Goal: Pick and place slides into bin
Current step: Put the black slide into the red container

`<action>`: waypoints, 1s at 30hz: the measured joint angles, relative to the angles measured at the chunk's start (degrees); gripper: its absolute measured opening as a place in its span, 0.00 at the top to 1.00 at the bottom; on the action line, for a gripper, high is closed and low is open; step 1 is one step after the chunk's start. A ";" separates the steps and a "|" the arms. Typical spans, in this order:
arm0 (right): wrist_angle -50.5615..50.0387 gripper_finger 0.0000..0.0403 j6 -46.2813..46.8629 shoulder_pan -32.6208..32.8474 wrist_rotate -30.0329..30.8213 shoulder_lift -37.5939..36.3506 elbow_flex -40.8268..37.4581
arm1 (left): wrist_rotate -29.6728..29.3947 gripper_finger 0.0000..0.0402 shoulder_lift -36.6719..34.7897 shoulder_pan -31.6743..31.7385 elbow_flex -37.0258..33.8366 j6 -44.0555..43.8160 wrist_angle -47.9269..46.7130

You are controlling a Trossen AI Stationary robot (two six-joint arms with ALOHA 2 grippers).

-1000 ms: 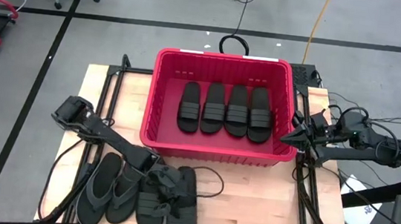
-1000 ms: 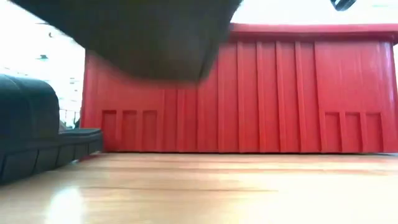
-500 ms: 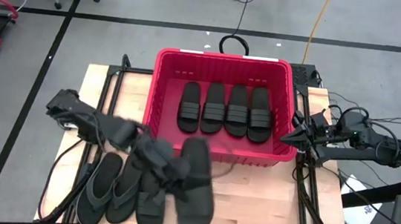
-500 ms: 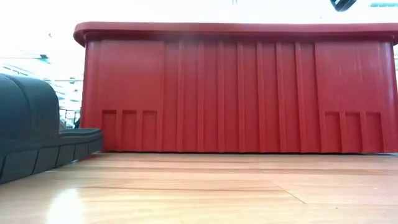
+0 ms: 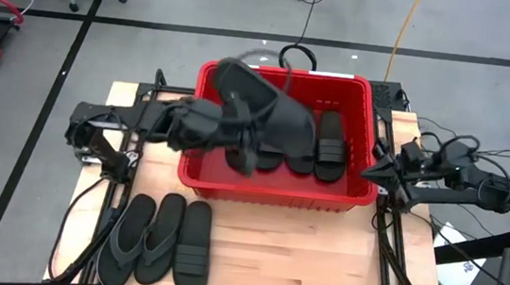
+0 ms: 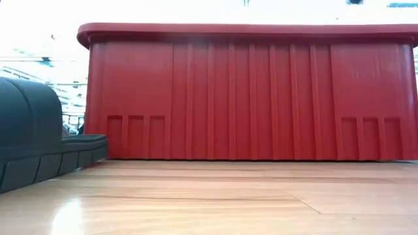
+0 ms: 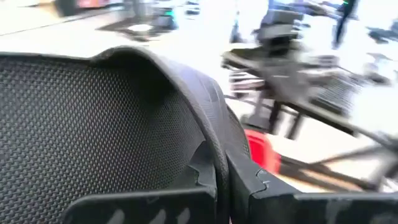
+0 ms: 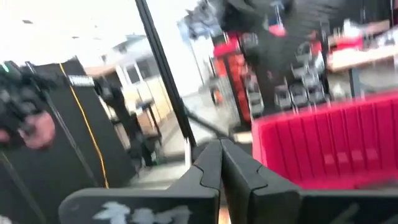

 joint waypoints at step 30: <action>39.70 0.48 6.90 -6.80 20.79 24.51 0.00 | 12.86 1.00 5.61 13.53 -0.17 18.36 13.57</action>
